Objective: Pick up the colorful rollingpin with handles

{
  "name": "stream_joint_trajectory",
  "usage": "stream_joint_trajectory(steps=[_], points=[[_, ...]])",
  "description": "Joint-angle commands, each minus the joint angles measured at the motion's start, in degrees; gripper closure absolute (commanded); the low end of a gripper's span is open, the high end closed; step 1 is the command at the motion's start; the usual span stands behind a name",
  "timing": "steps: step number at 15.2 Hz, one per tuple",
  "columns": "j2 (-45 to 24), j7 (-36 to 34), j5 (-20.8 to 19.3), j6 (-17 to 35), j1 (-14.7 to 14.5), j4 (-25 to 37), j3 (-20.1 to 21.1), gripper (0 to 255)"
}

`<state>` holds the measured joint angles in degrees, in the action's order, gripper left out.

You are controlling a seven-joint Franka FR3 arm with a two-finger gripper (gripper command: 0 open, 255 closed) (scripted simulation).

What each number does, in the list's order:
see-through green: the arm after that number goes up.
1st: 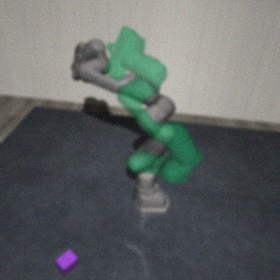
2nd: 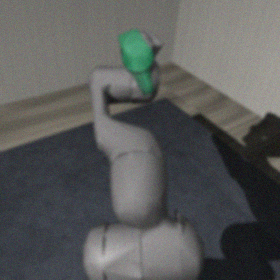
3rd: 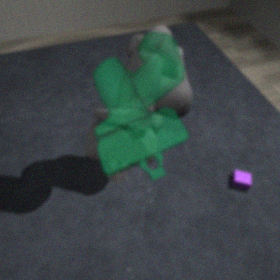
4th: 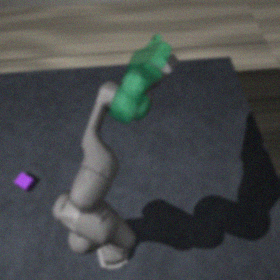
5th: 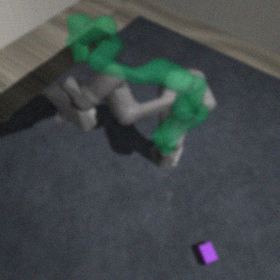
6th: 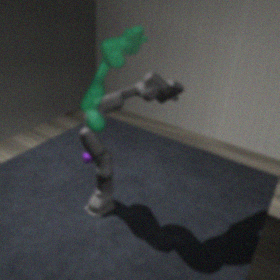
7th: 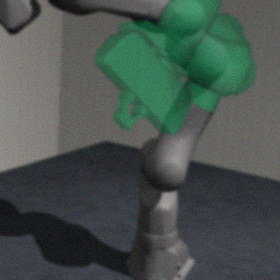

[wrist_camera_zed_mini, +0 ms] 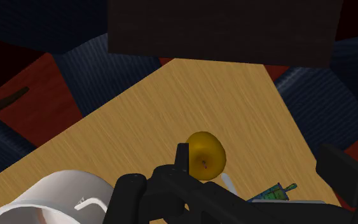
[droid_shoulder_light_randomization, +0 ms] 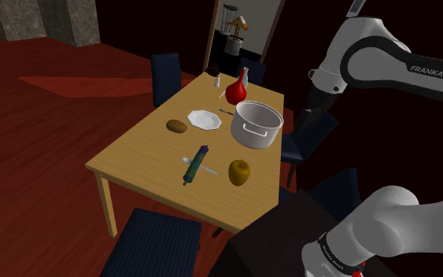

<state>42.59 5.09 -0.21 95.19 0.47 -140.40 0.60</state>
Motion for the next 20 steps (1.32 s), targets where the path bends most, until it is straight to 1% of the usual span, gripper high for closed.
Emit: stream_joint_trajectory(steps=[1,6,10,15,20], points=[[0.0,0.0,0.0,0.0,0.0,0.0,0.0,0],[-5.95,-7.5,3.13,10.03,0.02,-3.38,3.45,0],[-12.46,-13.28,5.1,18.25,0.07,-4.41,6.1,0],[-22.36,-20.42,6.51,28.24,0.43,-3.52,9.2,0],[-33.55,-27.91,6.11,37.23,0.98,-0.32,11.65,0]])
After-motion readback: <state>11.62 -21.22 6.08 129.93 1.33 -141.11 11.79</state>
